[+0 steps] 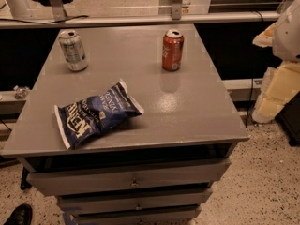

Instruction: Knock coke can over

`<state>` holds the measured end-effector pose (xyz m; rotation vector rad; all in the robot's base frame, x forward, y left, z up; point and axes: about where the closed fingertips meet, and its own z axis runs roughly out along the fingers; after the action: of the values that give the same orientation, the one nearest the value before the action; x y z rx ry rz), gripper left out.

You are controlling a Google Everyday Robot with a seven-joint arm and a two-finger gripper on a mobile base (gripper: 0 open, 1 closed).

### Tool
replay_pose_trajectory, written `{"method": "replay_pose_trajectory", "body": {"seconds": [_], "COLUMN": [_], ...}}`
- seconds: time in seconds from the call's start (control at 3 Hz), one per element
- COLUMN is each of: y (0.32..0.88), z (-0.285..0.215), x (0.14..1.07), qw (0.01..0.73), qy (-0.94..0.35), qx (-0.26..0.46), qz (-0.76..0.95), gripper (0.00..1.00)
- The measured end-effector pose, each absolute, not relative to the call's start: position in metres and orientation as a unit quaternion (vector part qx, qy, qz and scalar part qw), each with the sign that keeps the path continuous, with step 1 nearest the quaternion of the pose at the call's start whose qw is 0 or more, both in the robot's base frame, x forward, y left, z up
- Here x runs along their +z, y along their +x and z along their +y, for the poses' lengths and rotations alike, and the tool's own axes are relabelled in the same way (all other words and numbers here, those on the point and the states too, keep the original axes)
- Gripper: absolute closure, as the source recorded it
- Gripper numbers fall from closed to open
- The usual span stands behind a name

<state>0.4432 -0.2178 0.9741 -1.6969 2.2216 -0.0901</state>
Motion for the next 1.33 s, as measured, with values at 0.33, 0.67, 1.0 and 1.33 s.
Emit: {"method": "replay_pose_trajectory", "body": {"seconds": [0.33, 0.67, 1.0, 1.33], "y": [0.463, 0.51, 0.575, 0.639], "z": [-0.22, -0.219, -0.213, -0.194], "x": [0.958, 0.926, 0.899, 0.881], "qw": [0.216, 0.283, 0.361, 0.425], "qy": [-0.58, -0.553, -0.514, -0.48], "qx": [-0.012, 0.031, 0.076, 0.124], "qz": [0.785, 0.783, 0.774, 0.757], "gripper": [0.0, 0.0, 0.0, 0.0]}}
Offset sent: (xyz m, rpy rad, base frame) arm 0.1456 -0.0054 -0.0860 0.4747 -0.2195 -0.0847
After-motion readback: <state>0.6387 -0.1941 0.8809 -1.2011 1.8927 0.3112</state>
